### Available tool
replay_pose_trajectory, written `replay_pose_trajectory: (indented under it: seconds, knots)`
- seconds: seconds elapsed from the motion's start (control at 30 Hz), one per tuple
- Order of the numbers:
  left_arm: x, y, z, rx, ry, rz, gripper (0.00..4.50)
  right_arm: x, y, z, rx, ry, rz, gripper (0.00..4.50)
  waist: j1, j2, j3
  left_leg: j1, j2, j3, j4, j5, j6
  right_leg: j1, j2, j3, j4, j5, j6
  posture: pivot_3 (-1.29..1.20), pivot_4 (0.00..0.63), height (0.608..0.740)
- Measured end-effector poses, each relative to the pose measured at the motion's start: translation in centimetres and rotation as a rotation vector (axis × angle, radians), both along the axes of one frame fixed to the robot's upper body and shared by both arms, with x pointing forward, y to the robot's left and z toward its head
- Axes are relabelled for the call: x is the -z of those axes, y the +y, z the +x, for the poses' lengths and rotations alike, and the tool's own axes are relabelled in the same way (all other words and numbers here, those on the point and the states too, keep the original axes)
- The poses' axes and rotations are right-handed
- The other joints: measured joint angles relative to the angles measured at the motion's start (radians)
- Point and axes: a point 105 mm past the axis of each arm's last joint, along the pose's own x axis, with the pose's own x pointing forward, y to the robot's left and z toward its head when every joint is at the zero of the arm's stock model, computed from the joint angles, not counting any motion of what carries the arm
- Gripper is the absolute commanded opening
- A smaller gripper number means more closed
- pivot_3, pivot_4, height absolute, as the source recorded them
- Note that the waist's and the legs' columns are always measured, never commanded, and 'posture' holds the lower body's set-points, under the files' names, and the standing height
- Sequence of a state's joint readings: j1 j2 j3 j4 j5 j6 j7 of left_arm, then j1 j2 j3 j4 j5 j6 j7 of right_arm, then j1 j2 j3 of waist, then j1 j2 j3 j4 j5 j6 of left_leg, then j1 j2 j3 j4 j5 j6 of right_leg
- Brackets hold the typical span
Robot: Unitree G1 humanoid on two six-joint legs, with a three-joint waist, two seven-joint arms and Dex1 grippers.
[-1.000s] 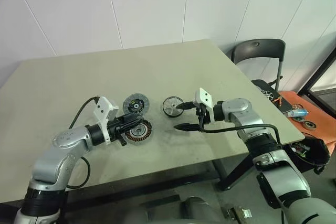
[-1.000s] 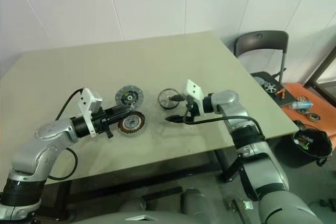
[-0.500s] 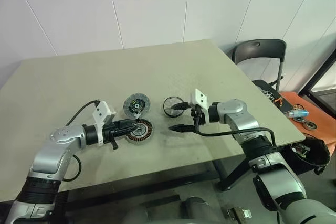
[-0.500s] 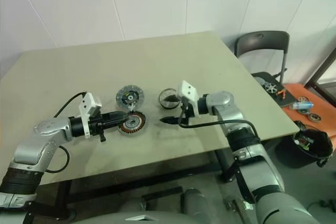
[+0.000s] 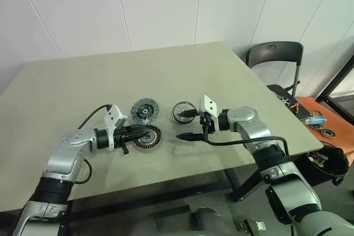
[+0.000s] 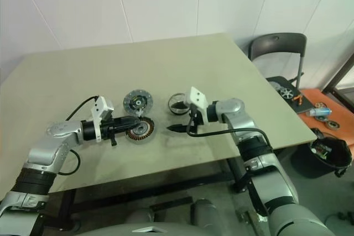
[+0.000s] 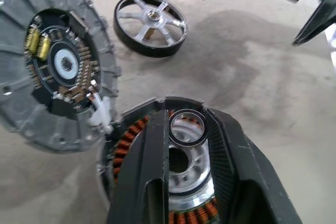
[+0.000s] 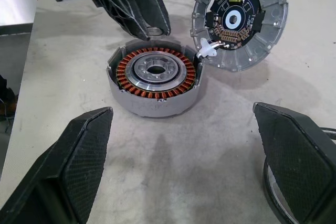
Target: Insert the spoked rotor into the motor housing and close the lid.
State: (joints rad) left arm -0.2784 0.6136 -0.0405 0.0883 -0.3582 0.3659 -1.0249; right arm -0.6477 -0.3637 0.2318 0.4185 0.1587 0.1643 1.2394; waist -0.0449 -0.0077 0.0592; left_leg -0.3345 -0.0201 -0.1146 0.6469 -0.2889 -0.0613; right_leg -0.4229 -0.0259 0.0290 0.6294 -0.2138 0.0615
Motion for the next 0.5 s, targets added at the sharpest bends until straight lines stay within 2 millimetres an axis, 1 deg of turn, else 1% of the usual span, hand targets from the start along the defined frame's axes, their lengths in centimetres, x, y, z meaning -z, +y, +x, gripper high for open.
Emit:
replay_pose_trajectory:
  seconds: [0.1, 0.27, 0.4, 0.5]
  knots:
    - [0.43, -0.05, 0.03, -0.003, 0.008, 0.011, 0.68, -0.07, 0.03, 0.03, 0.003, -0.005, 0.001, 4.50, 0.000, 0.000, 0.000, 0.000, 0.000, 0.000, 0.000, 0.000, 0.000, 0.000, 0.000, 0.000, 0.000, 0.000, 0.000, 0.00, 0.000, 0.740]
    - [0.52, -0.05, -0.03, 0.001, 0.014, 0.013, 0.68, -0.09, 0.05, 0.16, 0.014, -0.009, 0.002, 4.50, 0.000, 0.000, 0.000, 0.000, 0.000, 0.000, 0.000, 0.000, 0.000, 0.000, 0.000, 0.000, 0.000, 0.000, 0.000, 0.00, 0.000, 0.740]
    - [0.54, -0.07, -0.02, 0.000, 0.014, 0.013, 0.68, -0.17, 0.43, 0.25, 0.020, -0.014, 0.014, 4.50, 0.000, 0.000, 0.000, 0.000, 0.000, 0.000, 0.000, 0.000, 0.000, 0.000, 0.000, 0.000, 0.000, 0.000, 0.000, 0.00, 0.000, 0.740]
    - [0.94, 0.20, 0.07, -0.014, 0.025, 0.023, 0.68, -0.26, 0.57, 0.30, 0.021, -0.018, 0.018, 4.50, 0.000, 0.000, 0.000, 0.000, 0.000, 0.000, 0.000, 0.000, 0.000, 0.000, 0.000, 0.000, 0.000, 0.000, 0.000, 0.00, 0.000, 0.740]
